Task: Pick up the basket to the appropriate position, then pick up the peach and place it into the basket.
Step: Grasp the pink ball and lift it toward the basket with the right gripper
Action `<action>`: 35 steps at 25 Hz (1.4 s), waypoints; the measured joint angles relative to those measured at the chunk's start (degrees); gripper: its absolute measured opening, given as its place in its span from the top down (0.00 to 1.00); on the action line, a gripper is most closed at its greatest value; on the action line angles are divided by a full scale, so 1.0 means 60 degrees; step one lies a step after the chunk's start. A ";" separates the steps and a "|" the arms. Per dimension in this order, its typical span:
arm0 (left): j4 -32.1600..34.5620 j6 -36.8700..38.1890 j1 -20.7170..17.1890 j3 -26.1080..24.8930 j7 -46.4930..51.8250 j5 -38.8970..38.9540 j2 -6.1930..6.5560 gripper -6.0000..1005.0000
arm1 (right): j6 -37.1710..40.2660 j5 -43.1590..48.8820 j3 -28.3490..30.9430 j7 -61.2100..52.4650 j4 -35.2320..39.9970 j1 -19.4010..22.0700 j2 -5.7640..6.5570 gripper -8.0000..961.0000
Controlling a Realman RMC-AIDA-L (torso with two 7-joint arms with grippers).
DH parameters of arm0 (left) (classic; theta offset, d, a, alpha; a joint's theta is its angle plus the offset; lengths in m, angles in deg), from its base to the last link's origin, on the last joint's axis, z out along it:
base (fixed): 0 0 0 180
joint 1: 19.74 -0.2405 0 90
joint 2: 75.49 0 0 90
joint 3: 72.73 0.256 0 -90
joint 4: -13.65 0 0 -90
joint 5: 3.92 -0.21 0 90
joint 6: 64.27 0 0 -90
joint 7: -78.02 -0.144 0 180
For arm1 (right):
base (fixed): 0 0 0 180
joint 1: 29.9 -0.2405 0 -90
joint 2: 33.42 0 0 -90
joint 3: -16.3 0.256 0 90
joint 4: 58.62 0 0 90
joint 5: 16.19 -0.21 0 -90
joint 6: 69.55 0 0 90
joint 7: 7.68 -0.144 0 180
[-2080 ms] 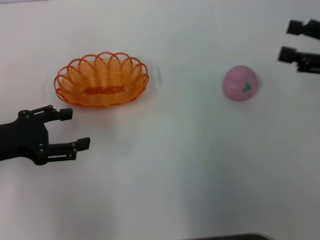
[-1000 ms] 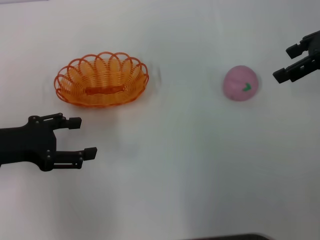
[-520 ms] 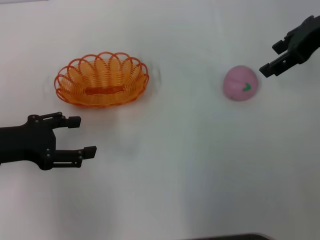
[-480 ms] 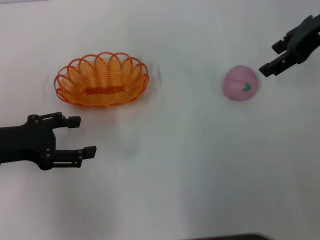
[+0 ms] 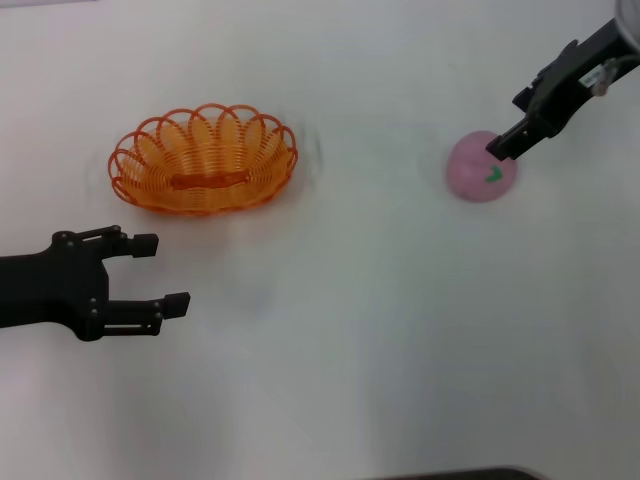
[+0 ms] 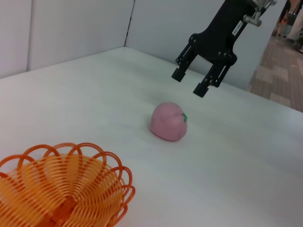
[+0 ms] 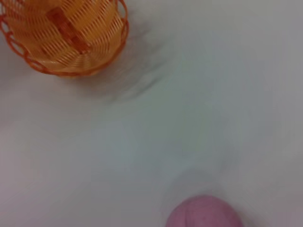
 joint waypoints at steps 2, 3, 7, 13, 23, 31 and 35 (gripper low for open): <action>0.0000 -0.0008 -0.0025 -0.0008 0.0001 0.0000 0.0000 0.12 | -0.0269 0.0195 -0.0112 -0.0011 -0.0072 0.0006 -0.0135 0.18; 0.0000 -0.0010 -0.0031 -0.0011 0.0001 0.0000 0.0000 0.12 | -0.0455 0.0338 -0.0153 -0.0011 -0.0207 -0.0005 -0.0192 0.18; 0.0000 -0.0019 -0.0036 -0.0015 0.0001 -0.0001 0.0000 0.12 | -0.1104 0.0459 -0.0371 -0.0025 -0.1027 -0.0123 -0.0253 0.18; -0.0001 -0.0030 -0.0036 -0.0015 0.0001 -0.0001 0.0000 0.12 | -0.2014 0.0421 -0.0513 0.0038 -0.2149 -0.0263 -0.0259 0.18; -0.0026 -0.0031 -0.0035 -0.0012 0.0001 -0.0001 0.0000 0.12 | -0.2277 0.0413 -0.0597 0.0063 -0.2371 -0.0292 -0.0262 0.18; -0.0044 -0.0030 -0.0010 0.0019 0.0001 -0.0005 0.0000 0.12 | -0.2250 0.0418 -0.0688 0.0098 -0.2458 -0.0293 -0.0262 0.18; -0.0024 -0.0008 -0.0007 0.0027 0.0005 -0.0014 0.0000 0.12 | -0.2198 0.0420 -0.0783 0.0184 -0.2478 -0.0293 -0.0262 0.29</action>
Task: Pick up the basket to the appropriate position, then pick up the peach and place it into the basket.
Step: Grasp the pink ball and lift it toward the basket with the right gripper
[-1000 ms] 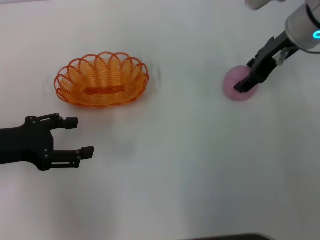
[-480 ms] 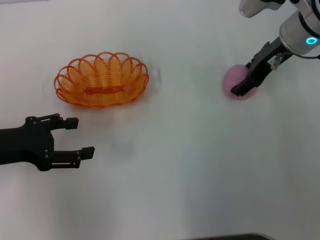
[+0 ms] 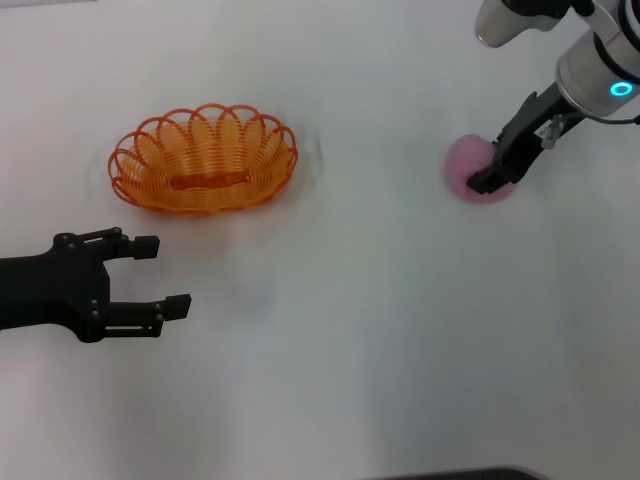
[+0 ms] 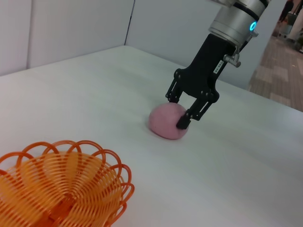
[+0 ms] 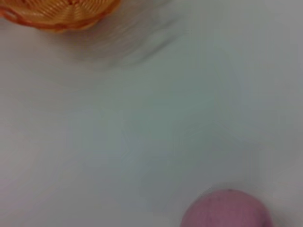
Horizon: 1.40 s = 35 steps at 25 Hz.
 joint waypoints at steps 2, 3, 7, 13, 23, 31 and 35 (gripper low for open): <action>0.0017 0.0033 0.0001 -0.0021 0.0005 -0.0002 0.0000 0.12 | 0.0014 0.0000 -0.0040 0.0002 -0.0002 0.0000 0.0000 0.37; 0.0018 0.0042 0.0001 -0.0029 0.0005 -0.0002 0.0000 0.12 | 0.0018 0.0000 -0.0052 0.0002 -0.0004 0.0001 0.0000 0.41; 0.0022 0.0044 0.0000 -0.0041 0.0007 -0.0002 0.0000 0.12 | 0.0028 0.0009 -0.0058 -0.0022 -0.0007 0.0001 0.0000 0.61; 0.0024 0.0043 0.0010 -0.0024 0.0076 -0.0002 0.0000 0.12 | 0.0037 0.0053 -0.0068 -0.0049 -0.0008 -0.0004 0.0000 0.67; 0.0024 0.0063 0.0049 -0.0033 0.0138 -0.0134 0.0000 0.12 | 0.0110 0.0073 -0.0068 -0.0068 -0.0008 -0.0014 0.0000 0.74; 0.0025 0.0080 0.0044 -0.0042 0.0142 -0.0135 0.0000 0.12 | 0.0146 0.0102 -0.0098 -0.0091 -0.0008 -0.0015 0.0001 0.79; 0.0025 0.0082 0.0044 -0.0042 0.0143 -0.0134 0.0000 0.12 | 0.0204 0.0103 -0.0109 -0.0101 0.0024 -0.0015 0.0011 0.84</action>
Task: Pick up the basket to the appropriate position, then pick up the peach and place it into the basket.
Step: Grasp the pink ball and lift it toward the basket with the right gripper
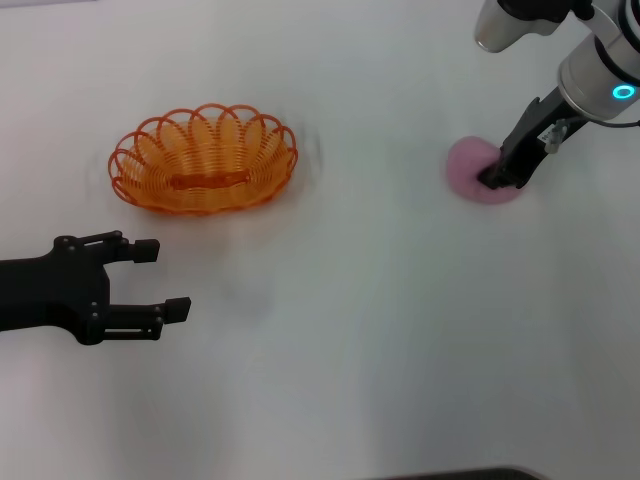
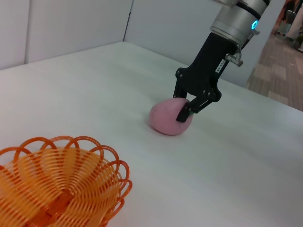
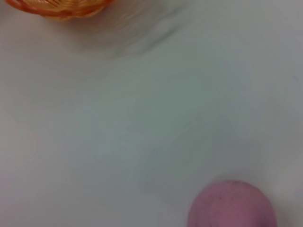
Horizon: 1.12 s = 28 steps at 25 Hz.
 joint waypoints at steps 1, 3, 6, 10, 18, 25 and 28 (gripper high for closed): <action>0.0000 0.0000 0.0000 0.0000 0.0003 0.0000 0.0000 0.12 | 0.0028 0.0000 -0.0002 -0.0001 0.0021 0.0000 0.0001 0.85; 0.0000 0.0000 0.0000 0.0003 0.0009 0.0000 -0.0003 0.12 | 0.0070 0.0000 -0.0003 -0.0001 0.0051 0.0000 0.0004 0.86; -0.0001 0.0000 -0.0020 0.0006 0.0018 0.0000 -0.0014 0.12 | 0.0091 0.0000 -0.0024 -0.0001 0.0063 0.0000 0.0015 0.89; -0.0001 0.0000 -0.0029 0.0002 0.0083 0.0000 -0.0015 0.12 | 0.0286 -0.0001 -0.0041 -0.0001 0.0178 -0.0002 0.0021 0.90; -0.0001 -0.0001 -0.0029 0.0000 0.0117 -0.0059 -0.0015 0.12 | 0.1215 -0.0054 0.0025 -0.0013 0.1228 -0.0002 -0.0002 0.90; -0.0001 0.0000 -0.0030 0.0006 0.0117 -0.0068 -0.0015 0.12 | 0.2564 -0.0448 0.0114 -0.0135 0.3053 -0.0090 0.0008 0.90; -0.0001 0.0003 -0.0029 0.0001 0.0117 -0.0070 -0.0015 0.12 | 0.2941 -0.0470 0.0184 -0.0158 0.3560 -0.0235 -0.0005 0.90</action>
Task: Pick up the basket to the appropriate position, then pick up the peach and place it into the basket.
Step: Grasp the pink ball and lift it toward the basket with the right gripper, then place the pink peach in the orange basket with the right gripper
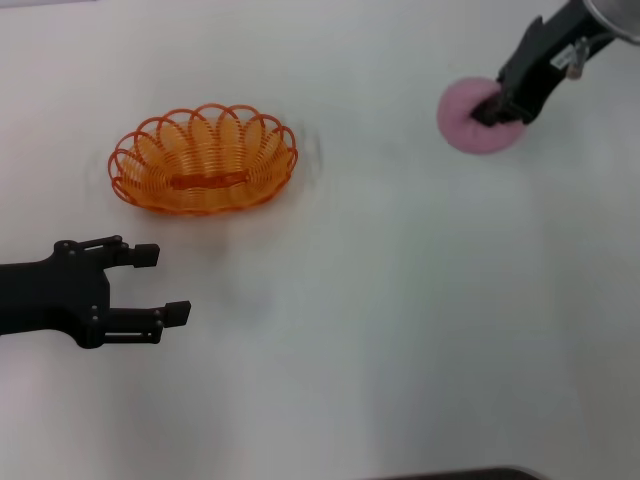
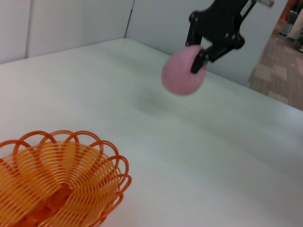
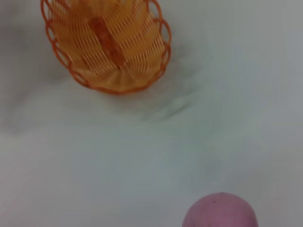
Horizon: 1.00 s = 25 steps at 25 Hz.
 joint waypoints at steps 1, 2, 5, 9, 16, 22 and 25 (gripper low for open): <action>0.0000 0.0001 -0.0001 0.0001 0.0000 -0.0001 0.0000 0.12 | 0.0093 -0.0003 0.0005 -0.0001 0.0095 -0.0066 -0.0004 0.90; 0.0001 0.0002 -0.0001 0.0000 0.0000 -0.0002 0.0000 0.12 | 0.0170 -0.0009 0.0009 -0.0003 0.0174 -0.0131 -0.0008 0.90; 0.0000 0.0005 0.0007 0.0000 0.0000 -0.0003 0.0000 0.12 | 0.0274 -0.0014 0.0020 -0.0039 0.0217 -0.0332 -0.0003 0.90; 0.0001 0.0008 0.0011 0.0000 0.0000 -0.0002 0.0000 0.12 | 0.0286 -0.0018 -0.0011 -0.0042 0.0165 -0.0457 -0.0003 0.89; -0.0023 -0.0038 0.0031 0.0026 0.0000 -0.0003 -0.0004 0.12 | -0.0153 -0.0755 -0.0052 0.0116 -0.0162 -0.0398 -0.0012 0.89; -0.0048 -0.0066 0.0030 0.0045 0.0000 -0.0002 -0.0017 0.12 | -0.0939 -0.2200 -0.0055 0.0689 -0.1044 -0.0236 -0.0008 0.89; -0.0063 -0.0072 0.0029 0.0032 0.0000 -0.0002 -0.0027 0.12 | -0.1471 -0.2830 -0.0083 0.0987 -0.1564 -0.0154 -0.0007 0.89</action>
